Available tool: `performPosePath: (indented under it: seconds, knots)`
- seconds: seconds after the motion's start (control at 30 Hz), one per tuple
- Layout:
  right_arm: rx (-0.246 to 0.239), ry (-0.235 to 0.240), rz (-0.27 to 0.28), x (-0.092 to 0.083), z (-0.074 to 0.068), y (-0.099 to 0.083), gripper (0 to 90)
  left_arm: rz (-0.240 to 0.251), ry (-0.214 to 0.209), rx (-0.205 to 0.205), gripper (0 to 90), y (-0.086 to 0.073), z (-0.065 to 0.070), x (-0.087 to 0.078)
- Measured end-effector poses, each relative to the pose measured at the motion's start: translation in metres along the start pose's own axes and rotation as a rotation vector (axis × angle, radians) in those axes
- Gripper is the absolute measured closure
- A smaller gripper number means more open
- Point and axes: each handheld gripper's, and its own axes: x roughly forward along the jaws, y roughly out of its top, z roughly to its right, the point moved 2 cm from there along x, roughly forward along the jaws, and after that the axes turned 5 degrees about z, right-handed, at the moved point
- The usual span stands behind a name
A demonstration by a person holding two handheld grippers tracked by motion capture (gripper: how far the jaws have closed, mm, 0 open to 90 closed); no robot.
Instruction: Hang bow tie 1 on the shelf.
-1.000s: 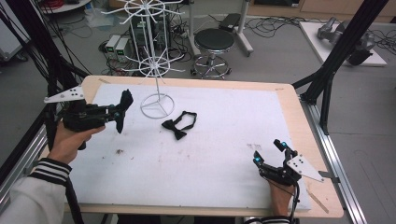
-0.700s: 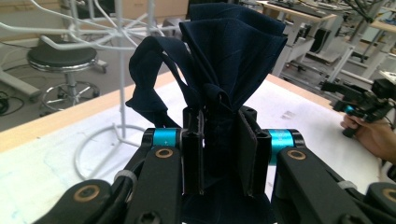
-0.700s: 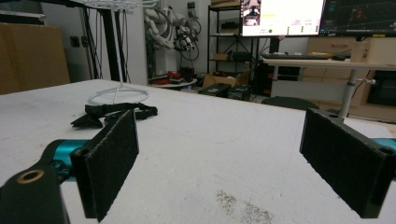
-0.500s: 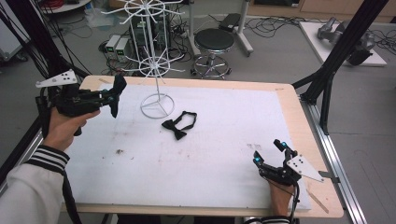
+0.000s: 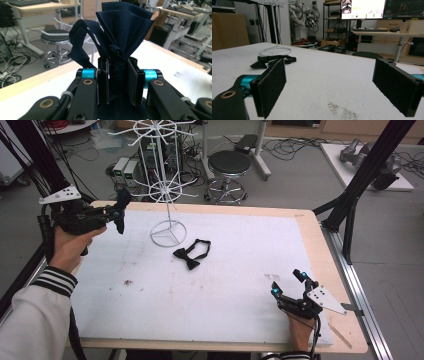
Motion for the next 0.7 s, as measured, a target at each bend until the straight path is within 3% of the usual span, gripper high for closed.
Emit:
performPosePath:
  seconds: [0.2, 0.4, 0.7]
  knots:
    - [-0.001, -0.001, 0.000, 0.000, 0.000, 0.000, 11.1, -0.015, 0.035, 0.008, 73.5, 0.003, -0.010, 0.005]
    - [0.003, -0.001, -0.001, 0.000, 0.000, 0.000, 11.1, 0.003, 0.051, 0.011, 73.5, 0.013, -0.015, 0.010]
    - [-0.006, -0.001, 0.003, 0.000, 0.001, 0.000, 11.1, -0.012, 0.079, 0.028, 73.5, 0.018, -0.018, 0.021]
